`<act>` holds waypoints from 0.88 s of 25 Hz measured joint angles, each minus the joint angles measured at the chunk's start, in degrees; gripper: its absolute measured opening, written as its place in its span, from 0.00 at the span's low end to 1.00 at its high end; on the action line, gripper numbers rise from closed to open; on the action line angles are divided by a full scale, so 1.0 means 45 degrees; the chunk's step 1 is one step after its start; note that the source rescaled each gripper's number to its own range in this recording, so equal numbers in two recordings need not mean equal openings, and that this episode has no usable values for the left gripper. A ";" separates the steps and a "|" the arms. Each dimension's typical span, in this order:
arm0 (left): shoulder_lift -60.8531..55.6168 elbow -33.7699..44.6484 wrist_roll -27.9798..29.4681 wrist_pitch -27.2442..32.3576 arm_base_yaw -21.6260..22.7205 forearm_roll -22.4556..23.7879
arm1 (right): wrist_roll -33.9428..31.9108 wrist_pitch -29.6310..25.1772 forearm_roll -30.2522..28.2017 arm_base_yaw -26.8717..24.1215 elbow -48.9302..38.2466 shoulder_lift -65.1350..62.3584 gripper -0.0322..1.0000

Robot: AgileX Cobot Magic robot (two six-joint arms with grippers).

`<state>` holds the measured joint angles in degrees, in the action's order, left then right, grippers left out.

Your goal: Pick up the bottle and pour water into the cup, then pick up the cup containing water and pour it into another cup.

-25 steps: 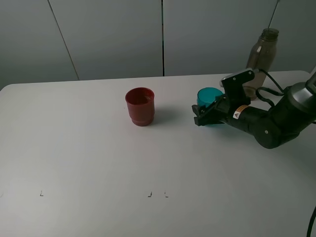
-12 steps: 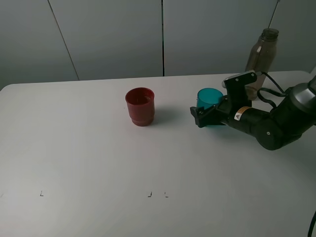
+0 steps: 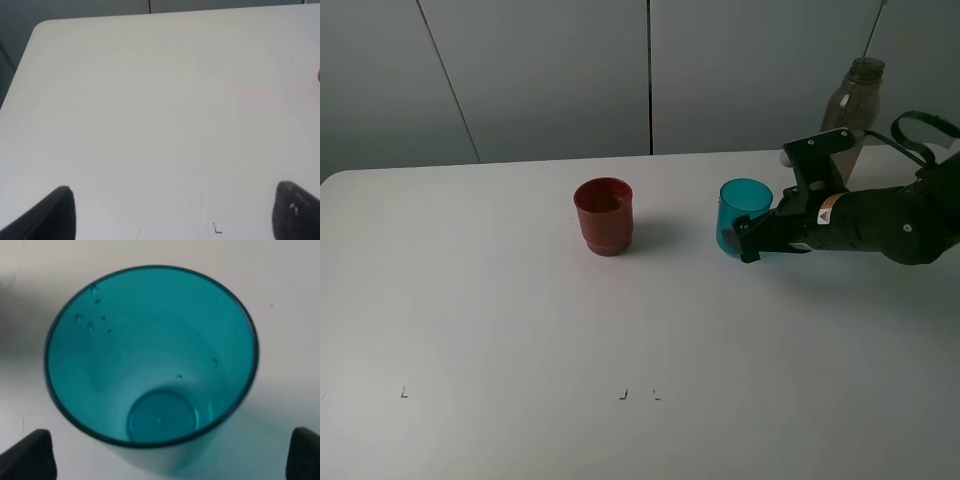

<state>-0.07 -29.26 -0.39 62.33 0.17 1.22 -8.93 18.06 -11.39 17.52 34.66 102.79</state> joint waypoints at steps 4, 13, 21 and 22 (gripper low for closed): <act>0.0000 0.0000 0.0000 0.0000 0.0000 0.0000 | -0.0263 -0.3843 0.0000 0.0000 -0.0008 -0.2162 1.00; 0.0000 0.0000 0.0000 0.0000 0.0000 0.0000 | -0.0532 -1.0324 0.0089 0.0000 -0.0029 -0.8021 1.00; 0.0000 0.0000 0.0087 0.0000 0.0000 0.0000 | -0.0532 -1.3938 0.0484 0.0000 -0.0029 -1.3498 1.00; 0.0000 0.0000 0.0087 0.0000 0.0000 0.0000 | -0.0532 -1.4409 0.0563 0.0000 -0.0029 -1.4135 1.00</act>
<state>-0.07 -29.26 0.00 62.33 0.17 1.22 -11.33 -46.78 -8.85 17.52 34.53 39.19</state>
